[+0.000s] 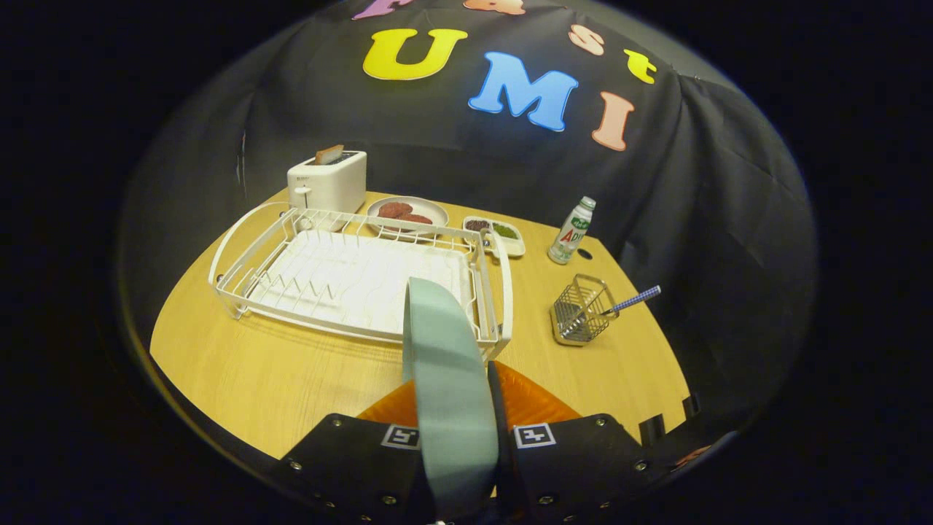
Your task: Take the plate from the dish rack, then take the spoon from the basket and place it into the plate.
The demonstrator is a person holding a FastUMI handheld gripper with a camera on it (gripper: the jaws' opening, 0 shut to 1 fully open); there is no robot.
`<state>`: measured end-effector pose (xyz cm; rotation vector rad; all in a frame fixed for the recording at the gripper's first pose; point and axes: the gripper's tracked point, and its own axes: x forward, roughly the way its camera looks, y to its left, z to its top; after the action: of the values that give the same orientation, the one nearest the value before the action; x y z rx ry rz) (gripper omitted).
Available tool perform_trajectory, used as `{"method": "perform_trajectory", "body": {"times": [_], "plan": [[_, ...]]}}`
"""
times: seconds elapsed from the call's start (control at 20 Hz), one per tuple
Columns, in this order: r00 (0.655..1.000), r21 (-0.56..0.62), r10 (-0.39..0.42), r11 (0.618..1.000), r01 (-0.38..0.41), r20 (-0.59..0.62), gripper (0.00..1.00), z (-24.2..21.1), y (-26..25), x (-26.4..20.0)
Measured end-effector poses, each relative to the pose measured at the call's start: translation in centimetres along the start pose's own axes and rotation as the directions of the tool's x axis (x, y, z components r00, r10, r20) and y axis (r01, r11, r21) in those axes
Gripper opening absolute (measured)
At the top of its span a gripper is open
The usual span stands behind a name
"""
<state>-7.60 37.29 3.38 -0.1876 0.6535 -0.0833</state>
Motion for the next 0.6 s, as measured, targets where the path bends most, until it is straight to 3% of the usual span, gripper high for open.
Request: {"method": "perform_trajectory", "body": {"times": [0.15, 0.3, 0.45, 0.6], "plan": [[0.995, 0.119, 0.096, 0.989, -0.093, -0.02, 0.3, -1.7, 0.5, 0.9], [0.978, 0.284, 0.208, 0.94, -0.191, -0.033, 0.3, -3.2, 1.2, 2.3], [0.955, 0.419, 0.296, 0.869, -0.264, -0.012, 0.3, -3.8, 1.6, 3.6], [0.904, 0.524, 0.428, 0.773, -0.359, -0.012, 0.3, -5.0, 3.6, 4.4]]}}
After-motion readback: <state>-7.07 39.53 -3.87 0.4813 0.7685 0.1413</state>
